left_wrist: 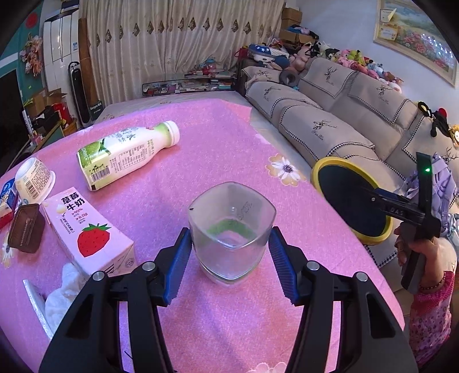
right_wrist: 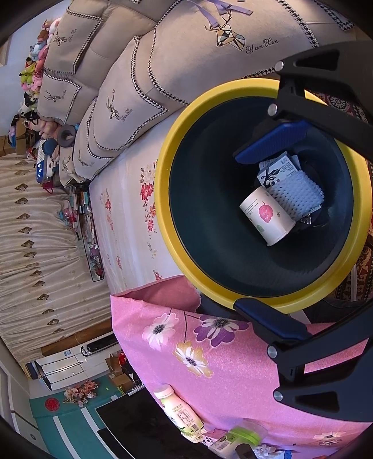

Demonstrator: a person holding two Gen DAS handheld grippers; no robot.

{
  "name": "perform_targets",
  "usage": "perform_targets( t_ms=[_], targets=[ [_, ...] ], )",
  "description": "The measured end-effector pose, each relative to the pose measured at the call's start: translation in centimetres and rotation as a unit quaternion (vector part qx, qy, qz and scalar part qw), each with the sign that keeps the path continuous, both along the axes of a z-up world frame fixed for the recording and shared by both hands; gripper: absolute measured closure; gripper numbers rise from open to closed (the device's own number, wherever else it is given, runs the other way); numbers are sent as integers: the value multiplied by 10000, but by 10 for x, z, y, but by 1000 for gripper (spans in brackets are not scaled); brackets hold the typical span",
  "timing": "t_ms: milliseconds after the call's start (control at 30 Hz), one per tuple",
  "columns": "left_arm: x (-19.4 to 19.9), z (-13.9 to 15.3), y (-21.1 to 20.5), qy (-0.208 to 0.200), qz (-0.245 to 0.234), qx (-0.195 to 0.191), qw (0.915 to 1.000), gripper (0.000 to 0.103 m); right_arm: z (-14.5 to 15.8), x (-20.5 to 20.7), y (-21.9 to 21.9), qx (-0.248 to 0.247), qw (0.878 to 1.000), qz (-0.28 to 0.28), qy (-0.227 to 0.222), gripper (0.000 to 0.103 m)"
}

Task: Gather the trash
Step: 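Carry the jar over the yellow bin and open the left gripper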

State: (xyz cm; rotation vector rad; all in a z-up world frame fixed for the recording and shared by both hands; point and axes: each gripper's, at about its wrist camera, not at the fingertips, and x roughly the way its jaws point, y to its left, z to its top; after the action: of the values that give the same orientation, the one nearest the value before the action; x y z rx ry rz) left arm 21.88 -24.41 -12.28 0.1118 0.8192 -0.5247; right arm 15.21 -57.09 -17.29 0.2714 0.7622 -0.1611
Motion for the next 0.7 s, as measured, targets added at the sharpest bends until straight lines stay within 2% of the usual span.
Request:
perform_targets(
  t_ms=[200, 400, 533, 700],
  targets=[
    [-12, 26, -24, -214, -351, -84, 9991, 48, 8, -7, -8, 60, 9998, -59, -161, 13],
    [-18, 48, -81, -311, -1029, -179, 9940, 48, 31, -32, -26, -62, 9985, -304, -443, 13],
    [-20, 45, -137, -289, -1553, -175, 9873, 48, 44, -54, -41, -251, 9969, -524, -538, 13],
    [-13, 21, -208, 5, -2070, -91, 9783, 48, 50, -82, -63, -348, 9948, -774, -558, 13]
  ],
)
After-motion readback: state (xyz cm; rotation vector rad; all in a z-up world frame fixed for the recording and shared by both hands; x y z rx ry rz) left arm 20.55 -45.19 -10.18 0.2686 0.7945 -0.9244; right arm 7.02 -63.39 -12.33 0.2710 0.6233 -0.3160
